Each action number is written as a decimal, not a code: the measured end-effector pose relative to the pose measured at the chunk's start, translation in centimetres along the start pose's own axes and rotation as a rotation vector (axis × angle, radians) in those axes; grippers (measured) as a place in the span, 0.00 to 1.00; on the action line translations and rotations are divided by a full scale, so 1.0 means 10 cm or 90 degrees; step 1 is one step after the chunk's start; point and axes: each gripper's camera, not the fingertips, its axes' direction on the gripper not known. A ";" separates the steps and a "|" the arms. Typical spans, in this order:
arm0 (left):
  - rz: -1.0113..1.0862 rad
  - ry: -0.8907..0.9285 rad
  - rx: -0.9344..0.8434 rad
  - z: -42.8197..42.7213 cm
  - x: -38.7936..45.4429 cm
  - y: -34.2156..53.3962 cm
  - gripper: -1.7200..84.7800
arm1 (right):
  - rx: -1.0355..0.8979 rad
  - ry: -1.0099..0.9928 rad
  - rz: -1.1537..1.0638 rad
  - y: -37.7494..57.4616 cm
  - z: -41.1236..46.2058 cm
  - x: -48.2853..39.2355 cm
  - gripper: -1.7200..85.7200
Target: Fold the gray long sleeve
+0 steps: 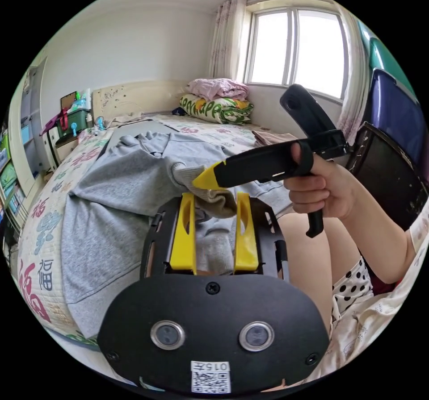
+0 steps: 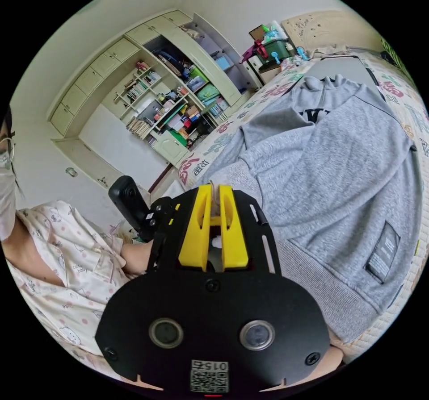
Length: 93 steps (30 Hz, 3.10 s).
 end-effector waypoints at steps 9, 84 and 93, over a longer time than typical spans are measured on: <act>-0.072 -0.047 0.018 -0.41 -0.65 0.39 0.08 | -0.258 0.210 -0.292 0.70 0.84 -0.71 0.18; -0.110 -0.336 -0.328 0.10 -0.59 -0.15 0.03 | -0.273 0.545 0.164 -1.35 -1.27 0.05 0.07; -0.039 -0.400 -0.377 0.50 -0.14 -0.82 0.03 | -0.342 0.609 0.083 -1.10 -1.39 0.52 0.07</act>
